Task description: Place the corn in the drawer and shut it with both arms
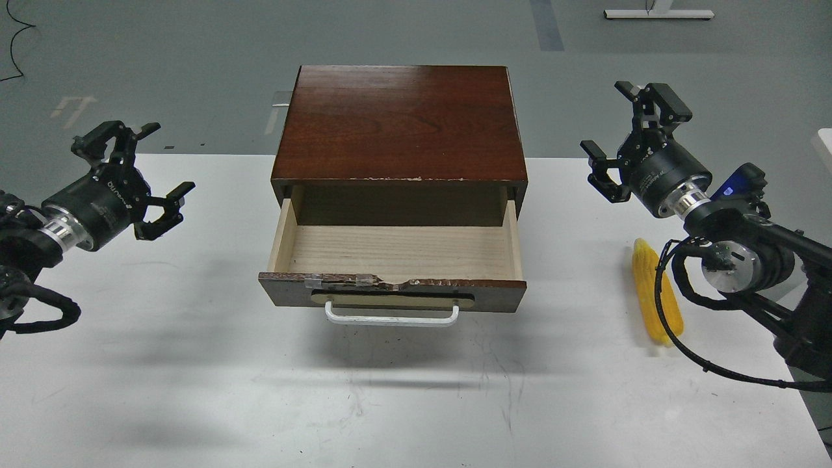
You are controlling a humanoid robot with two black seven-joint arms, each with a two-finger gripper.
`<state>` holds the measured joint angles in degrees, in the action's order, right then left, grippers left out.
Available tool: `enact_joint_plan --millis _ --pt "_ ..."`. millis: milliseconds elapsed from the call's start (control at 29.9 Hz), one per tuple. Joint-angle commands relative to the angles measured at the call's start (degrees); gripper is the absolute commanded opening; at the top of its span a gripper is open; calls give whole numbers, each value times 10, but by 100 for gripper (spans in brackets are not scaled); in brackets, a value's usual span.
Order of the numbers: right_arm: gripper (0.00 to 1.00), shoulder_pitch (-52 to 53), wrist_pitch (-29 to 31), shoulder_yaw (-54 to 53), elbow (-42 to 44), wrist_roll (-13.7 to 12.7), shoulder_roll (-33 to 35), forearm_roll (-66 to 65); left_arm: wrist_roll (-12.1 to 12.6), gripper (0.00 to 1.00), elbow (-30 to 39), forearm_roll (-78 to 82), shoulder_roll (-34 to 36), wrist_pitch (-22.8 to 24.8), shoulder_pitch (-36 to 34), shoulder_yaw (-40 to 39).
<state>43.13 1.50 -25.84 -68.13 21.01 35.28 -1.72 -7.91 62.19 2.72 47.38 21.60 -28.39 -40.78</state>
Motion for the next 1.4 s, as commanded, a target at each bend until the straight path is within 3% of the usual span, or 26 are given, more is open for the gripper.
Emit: enact_joint_plan --millis 0,401,970,1371 --pt "100 -2 -1 1 2 0 0 0 -1 98 0 -1 1 2 0 -6" --pt "100 -16 0 8 2 -5 15 -1 -11 98 10 -1 -6 1 -4 -26" --pt "100 -14 -4 41 -33 -3 111 -13 -11 98 3 0 -29 -8 -7 -28" --pt "100 -12 -60 43 -91 -6 175 -157 -11 98 3 0 -28 -9 -5 -26"
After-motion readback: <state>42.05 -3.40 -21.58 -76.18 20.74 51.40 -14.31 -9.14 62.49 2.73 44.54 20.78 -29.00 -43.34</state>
